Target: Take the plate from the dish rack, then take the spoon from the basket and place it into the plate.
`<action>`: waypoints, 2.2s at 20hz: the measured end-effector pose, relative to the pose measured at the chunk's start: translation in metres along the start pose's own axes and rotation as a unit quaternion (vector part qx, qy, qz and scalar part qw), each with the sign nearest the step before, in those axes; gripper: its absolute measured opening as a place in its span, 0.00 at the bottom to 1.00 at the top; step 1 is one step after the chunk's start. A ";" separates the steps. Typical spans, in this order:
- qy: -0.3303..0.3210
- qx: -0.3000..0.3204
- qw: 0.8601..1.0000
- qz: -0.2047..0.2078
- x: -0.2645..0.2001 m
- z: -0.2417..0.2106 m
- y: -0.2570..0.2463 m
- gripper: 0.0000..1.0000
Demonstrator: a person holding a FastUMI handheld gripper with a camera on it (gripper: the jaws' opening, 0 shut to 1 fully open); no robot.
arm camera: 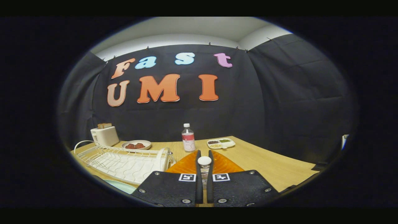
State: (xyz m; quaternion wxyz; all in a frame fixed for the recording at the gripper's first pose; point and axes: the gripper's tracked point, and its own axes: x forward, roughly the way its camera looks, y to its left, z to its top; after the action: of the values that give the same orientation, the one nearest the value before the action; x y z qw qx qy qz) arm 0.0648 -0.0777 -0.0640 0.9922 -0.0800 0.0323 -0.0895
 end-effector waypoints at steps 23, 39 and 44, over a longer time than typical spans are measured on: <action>0.000 0.018 0.984 0.178 -0.167 -0.008 0.152 0.05; 0.040 -0.012 0.975 0.219 -0.163 -0.079 0.177 0.05; 0.080 -0.007 0.974 0.210 -0.162 -0.092 0.173 0.12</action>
State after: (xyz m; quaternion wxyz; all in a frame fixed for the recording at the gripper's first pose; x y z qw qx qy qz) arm -0.0719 0.1055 -0.1752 0.9824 -0.0713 0.1286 0.1151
